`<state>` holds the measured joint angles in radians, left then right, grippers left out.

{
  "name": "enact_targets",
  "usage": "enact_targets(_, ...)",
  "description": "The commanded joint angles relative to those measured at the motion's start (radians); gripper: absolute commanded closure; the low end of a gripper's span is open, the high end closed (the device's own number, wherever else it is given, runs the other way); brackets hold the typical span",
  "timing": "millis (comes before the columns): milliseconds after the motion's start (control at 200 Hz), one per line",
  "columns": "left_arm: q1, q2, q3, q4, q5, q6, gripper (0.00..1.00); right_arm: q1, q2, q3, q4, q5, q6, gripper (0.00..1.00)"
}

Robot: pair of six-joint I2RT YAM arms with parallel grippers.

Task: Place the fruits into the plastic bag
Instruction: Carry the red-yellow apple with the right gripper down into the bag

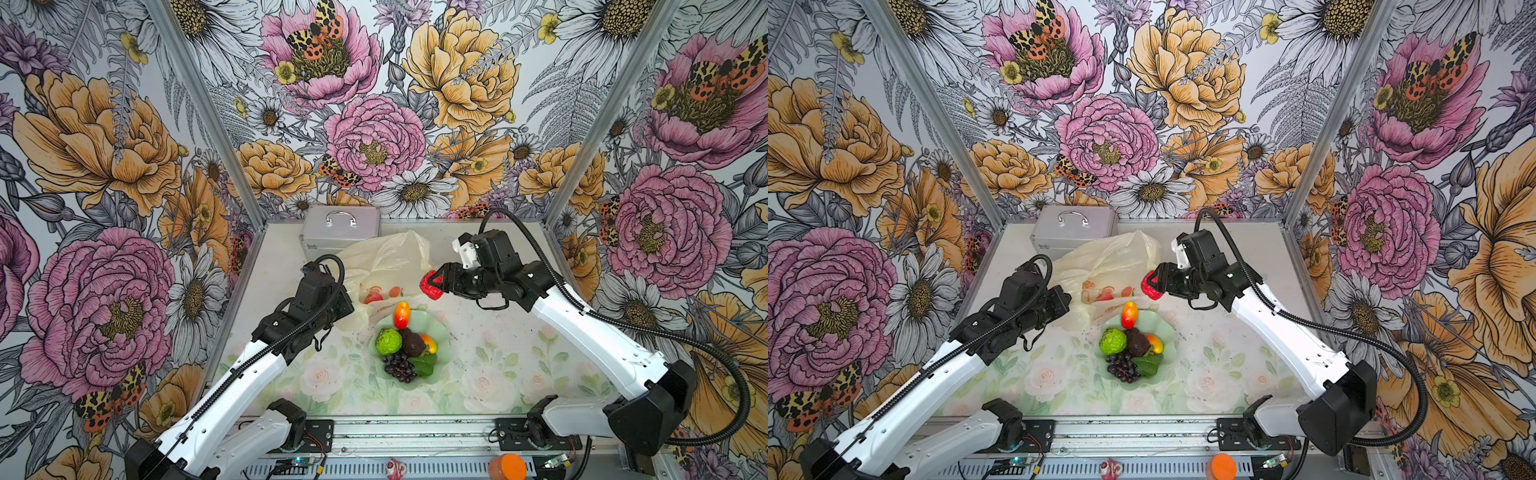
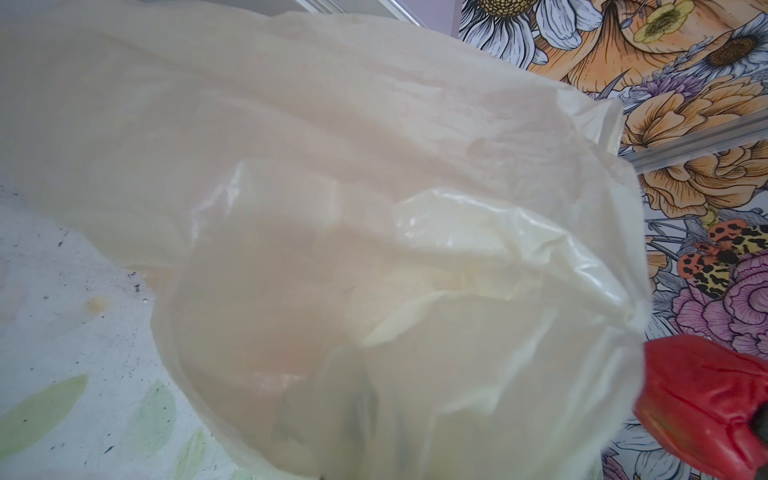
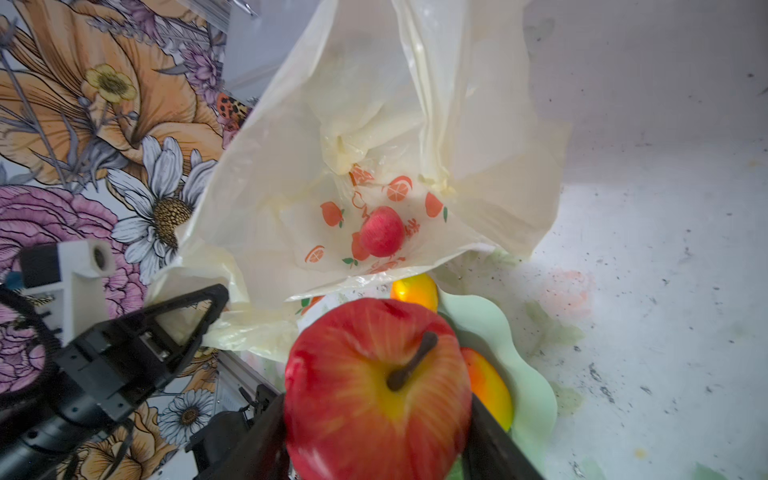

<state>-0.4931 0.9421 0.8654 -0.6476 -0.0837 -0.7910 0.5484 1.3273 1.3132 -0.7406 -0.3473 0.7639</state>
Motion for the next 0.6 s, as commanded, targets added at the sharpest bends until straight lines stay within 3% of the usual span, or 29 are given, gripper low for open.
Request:
enact_targets(0, 0.006, -0.016, -0.009, 0.017, 0.01, -0.02, 1.0, -0.004, -0.02, 0.017, 0.125, -0.032, 0.068, 0.39)
enact_targets(260, 0.006, 0.0, -0.005, 0.034, 0.019, -0.025, 1.0, -0.001, 0.075, -0.035, 0.367, -0.073, 0.223, 0.4)
enact_targets(595, 0.003, 0.04, 0.011, 0.062, 0.036, -0.024, 1.0, 0.04, 0.251, 0.008, 0.412, -0.07, 0.242, 0.39)
